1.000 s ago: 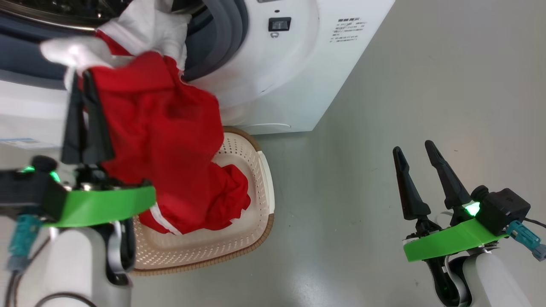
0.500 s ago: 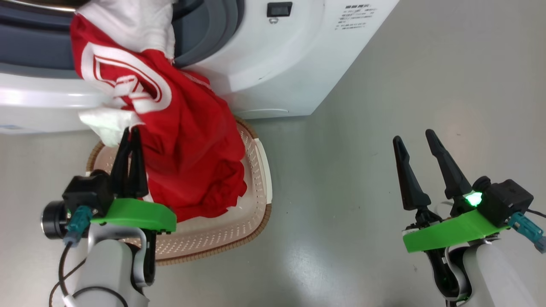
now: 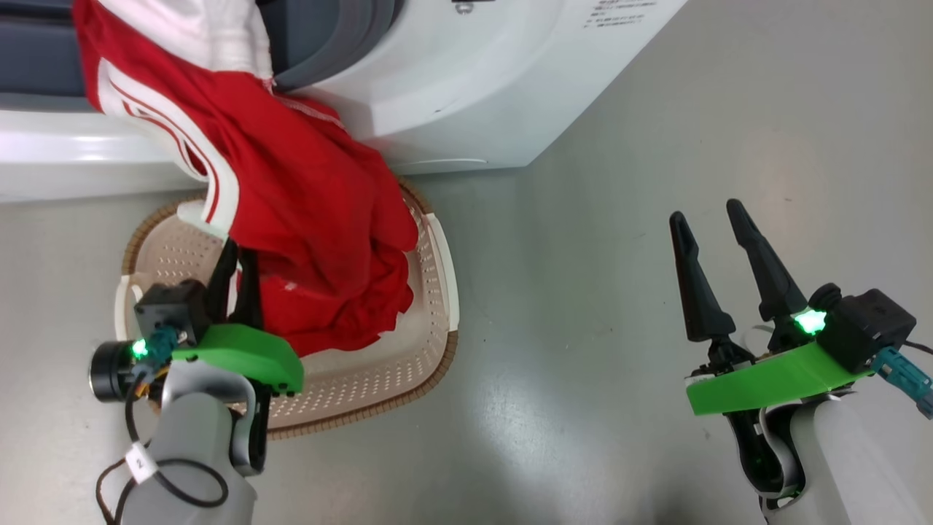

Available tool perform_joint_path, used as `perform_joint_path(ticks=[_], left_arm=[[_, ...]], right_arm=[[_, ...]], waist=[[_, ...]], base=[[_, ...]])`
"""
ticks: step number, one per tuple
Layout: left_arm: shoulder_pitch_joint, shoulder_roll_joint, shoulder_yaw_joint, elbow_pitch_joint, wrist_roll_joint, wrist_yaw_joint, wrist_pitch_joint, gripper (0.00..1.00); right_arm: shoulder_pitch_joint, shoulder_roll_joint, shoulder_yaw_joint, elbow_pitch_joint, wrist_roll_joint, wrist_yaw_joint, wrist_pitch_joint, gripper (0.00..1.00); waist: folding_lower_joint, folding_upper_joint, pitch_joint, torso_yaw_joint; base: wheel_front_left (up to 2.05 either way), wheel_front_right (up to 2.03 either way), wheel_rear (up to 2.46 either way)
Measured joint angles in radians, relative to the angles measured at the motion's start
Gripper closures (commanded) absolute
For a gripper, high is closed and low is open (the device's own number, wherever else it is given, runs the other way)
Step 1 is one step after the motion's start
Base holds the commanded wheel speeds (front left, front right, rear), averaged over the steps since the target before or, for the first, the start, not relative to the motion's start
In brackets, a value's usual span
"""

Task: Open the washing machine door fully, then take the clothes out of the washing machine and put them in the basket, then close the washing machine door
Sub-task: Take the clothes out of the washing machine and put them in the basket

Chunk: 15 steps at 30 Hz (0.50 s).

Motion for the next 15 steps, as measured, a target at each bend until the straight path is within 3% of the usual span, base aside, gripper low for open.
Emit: perform_joint_path(ticks=[3,4,7,8,9,10,11,15], left_arm=[[-0.022,0.0,0.0,0.031,0.001,-0.001,0.0,0.8],[-0.026,0.0,0.0,0.036,0.003,-0.001,0.0,0.72],[-0.038,0.0,0.0,0.05,0.009,-0.002,0.0,0.66],[-0.042,0.0,0.0,0.053,0.009,-0.007,0.0,0.53],[-0.045,0.0,0.0,0.054,0.009,-0.009,0.0,0.28],[-0.046,0.0,0.001,0.054,0.009,-0.009,0.0,0.11],[-0.046,0.0,0.001,0.053,0.009,-0.009,0.0,0.0],[-0.046,0.0,0.008,0.037,0.009,-0.009,0.0,0.0]], right_arm=[[-0.006,0.0,0.0,0.0,0.0,0.0,0.0,0.0],[-0.008,0.0,0.0,0.0,0.0,0.0,0.0,0.0],[-0.014,0.0,0.0,0.0,-0.012,0.0,0.0,0.0],[-0.014,0.0,0.001,0.0,-0.018,0.0,0.0,0.0],[-0.014,0.0,0.001,0.0,-0.018,0.0,0.0,0.0],[-0.014,0.0,0.002,0.0,-0.018,0.0,0.0,0.0],[-0.014,0.0,0.002,0.0,-0.018,0.0,0.0,0.0],[-0.014,0.0,0.0,0.001,-0.018,0.0,0.0,0.0]], waist=[[0.0,0.0,0.011,-0.001],[0.0,0.0,0.014,-0.001],[0.0,0.0,0.018,-0.001],[0.0,0.0,0.019,-0.001],[0.0,0.0,0.02,-0.001],[0.0,0.0,0.02,0.0],[0.0,0.0,0.02,0.0],[0.0,0.0,0.012,0.004]], base=[[0.0,0.0,0.0],[0.0,0.0,0.0],[0.0,0.0,0.0],[0.0,0.0,0.0],[0.0,0.0,0.0],[0.0,0.0,0.0],[0.0,0.0,0.0],[0.0,0.0,0.0]])
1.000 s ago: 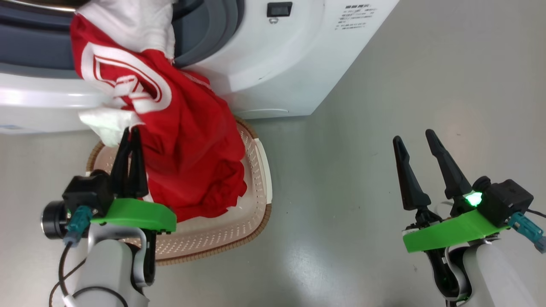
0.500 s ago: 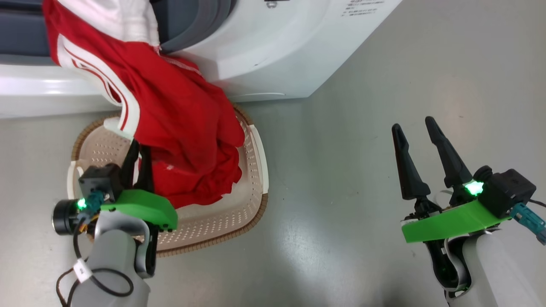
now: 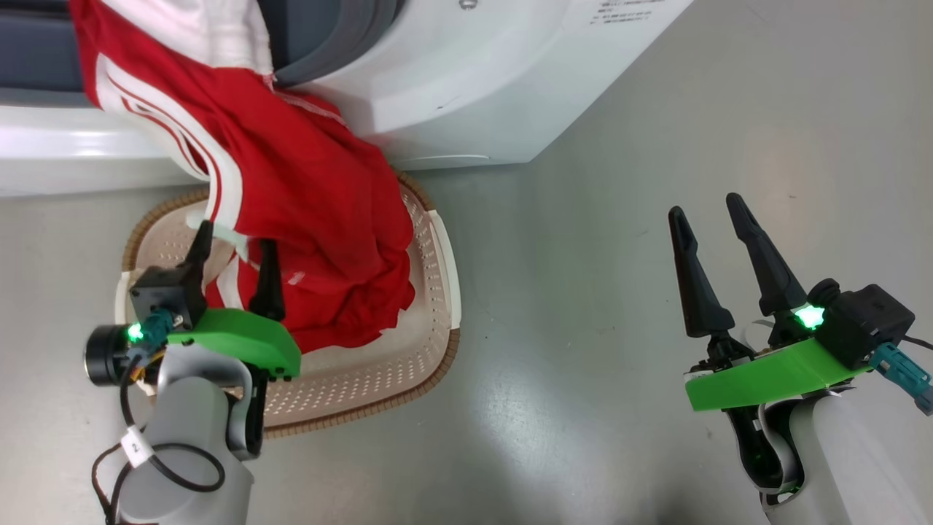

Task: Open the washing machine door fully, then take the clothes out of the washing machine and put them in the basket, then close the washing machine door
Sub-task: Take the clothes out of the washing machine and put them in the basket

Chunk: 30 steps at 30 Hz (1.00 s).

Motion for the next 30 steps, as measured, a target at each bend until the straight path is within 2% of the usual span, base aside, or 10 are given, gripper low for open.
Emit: perform_joint_path(ticks=[13,30], left_arm=[[0.024,0.0,0.004,-0.142,-0.006,0.0,0.0,0.0],[0.198,0.0,-0.01,-0.42,-0.021,0.004,0.001,0.0]], right_arm=[[0.001,-0.006,-0.002,0.005,0.0,0.0,0.0,0.0],[0.027,-0.019,-0.007,0.013,-0.006,0.0,0.0,0.0]], waist=[[0.0,0.0001,-0.041,0.032],[0.0,0.0,-0.097,0.073]], base=[[0.0,0.0,0.0],[0.0,0.0,0.0]])
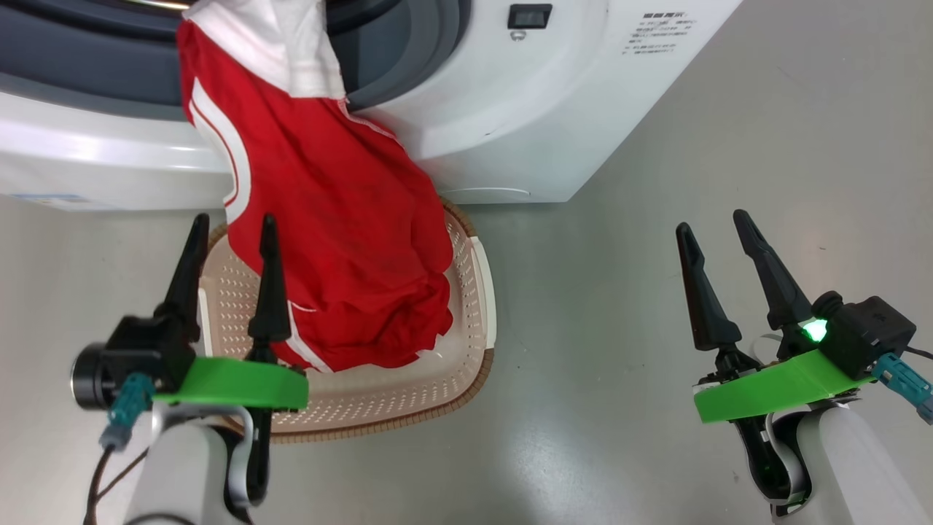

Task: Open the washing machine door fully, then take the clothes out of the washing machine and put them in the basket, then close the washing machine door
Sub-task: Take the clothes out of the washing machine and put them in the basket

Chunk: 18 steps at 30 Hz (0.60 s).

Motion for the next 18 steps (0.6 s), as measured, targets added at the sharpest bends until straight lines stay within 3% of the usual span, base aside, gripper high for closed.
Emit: perform_joint_path(ticks=[7,18], left_arm=[[0.073,0.001,-0.019,-0.102,0.001,0.031,0.0,0.0],[0.099,0.002,-0.04,-0.15,0.001,0.041,0.0,0.0]], right_arm=[[0.0,-0.004,-0.002,0.001,0.0,0.0,0.0,0.0],[0.0,-0.007,-0.003,0.002,0.0,0.0,0.0,0.0]], waist=[[0.0,0.0,-0.012,0.007],[0.0,0.0,-0.018,0.009]], base=[[0.0,0.0,0.0],[0.0,0.0,0.0]])
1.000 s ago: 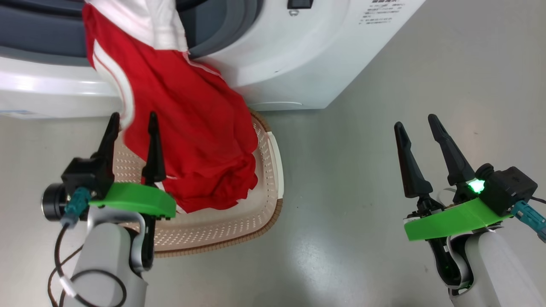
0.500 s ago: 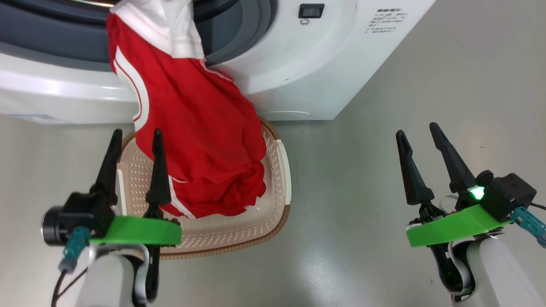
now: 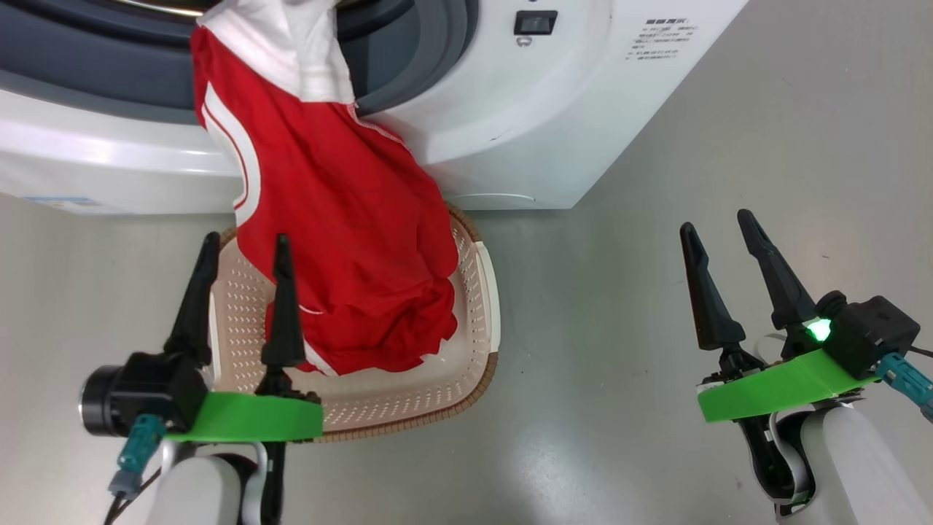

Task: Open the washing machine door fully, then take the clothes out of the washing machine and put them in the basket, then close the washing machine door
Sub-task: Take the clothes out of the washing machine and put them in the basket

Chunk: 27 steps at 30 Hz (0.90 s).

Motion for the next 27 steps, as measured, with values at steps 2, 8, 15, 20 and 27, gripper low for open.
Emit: perform_joint_path(ticks=[2,8,15,20,27], left_arm=[[-0.001,0.0,-0.012,0.0,0.001,-0.001,0.0,0.0],[-0.08,0.001,-0.051,0.022,0.002,-0.012,0.0,0.0],[-0.256,0.0,-0.098,0.114,0.009,-0.019,0.0,0.0],[-0.38,-0.002,-0.119,0.23,0.01,-0.012,-0.001,0.0],[-0.533,-0.003,-0.108,0.44,0.025,0.028,-0.001,0.0]], right_arm=[[0.0,0.0,0.0,0.0,0.0,0.0,0.0,0.0],[0.0,-0.001,-0.001,-0.003,0.0,0.0,0.0,0.0],[-0.004,-0.001,0.005,-0.004,0.0,0.0,0.0,0.0],[-0.007,-0.002,0.022,-0.004,0.0,0.0,0.0,0.0],[-0.025,0.001,0.03,-0.003,0.0,0.0,0.0,0.0]], waist=[[0.0,0.0,0.002,0.001],[0.0,0.0,0.018,0.006],[0.0,0.0,0.04,0.005],[0.0,0.0,0.053,-0.011],[0.0,0.0,0.075,-0.04]], base=[[0.0,0.0,0.0],[0.0,0.0,0.0],[0.0,0.0,0.0],[0.0,0.0,0.0],[0.0,0.0,0.0]])
